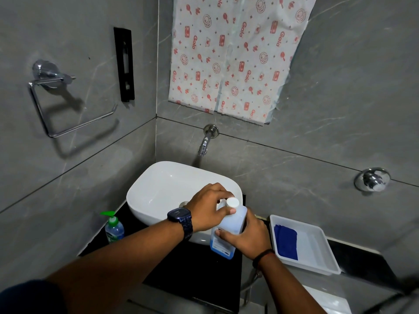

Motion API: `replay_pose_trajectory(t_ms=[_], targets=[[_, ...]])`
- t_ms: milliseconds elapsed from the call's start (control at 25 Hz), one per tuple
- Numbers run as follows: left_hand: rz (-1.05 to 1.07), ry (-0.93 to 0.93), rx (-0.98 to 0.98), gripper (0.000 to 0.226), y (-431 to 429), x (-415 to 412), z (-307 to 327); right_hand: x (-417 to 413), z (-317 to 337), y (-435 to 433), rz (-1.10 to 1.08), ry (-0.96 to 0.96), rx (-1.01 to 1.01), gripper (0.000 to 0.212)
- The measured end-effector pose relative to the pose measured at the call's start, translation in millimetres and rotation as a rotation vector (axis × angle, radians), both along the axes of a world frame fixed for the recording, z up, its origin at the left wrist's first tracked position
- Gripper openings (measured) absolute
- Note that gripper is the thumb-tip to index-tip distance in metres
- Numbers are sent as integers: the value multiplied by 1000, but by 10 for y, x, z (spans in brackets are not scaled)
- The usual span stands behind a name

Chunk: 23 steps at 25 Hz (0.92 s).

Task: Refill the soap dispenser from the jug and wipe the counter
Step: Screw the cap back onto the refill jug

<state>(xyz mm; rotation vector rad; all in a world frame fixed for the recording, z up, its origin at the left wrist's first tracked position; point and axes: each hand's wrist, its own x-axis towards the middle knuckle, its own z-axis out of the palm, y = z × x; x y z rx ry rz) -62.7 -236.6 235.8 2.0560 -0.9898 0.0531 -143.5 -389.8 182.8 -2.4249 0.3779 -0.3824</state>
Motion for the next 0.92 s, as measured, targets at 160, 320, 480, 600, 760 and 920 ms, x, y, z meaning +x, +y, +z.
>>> replay_pose_trajectory(t_ms=[160, 320, 480, 600, 760, 920], targets=[[27, 34, -22, 43, 33, 41, -28, 15, 59, -40, 24, 28, 4, 89], [193, 62, -149, 36, -55, 93, 8, 74, 124, -43, -11, -34, 40, 87], [109, 45, -129, 30, -117, 100, 56, 91, 170, -95, -44, -55, 56, 90], [174, 29, -129, 38, -162, 106, 66, 100, 174, -94, -27, -56, 55, 90], [11, 9, -108, 26, -174, 154, 102, 113, 204, -135, 45, -38, 161, 90], [-169, 16, -59, 22, -141, 242, 179, 96, 247, -194, 157, -14, 270, 83]])
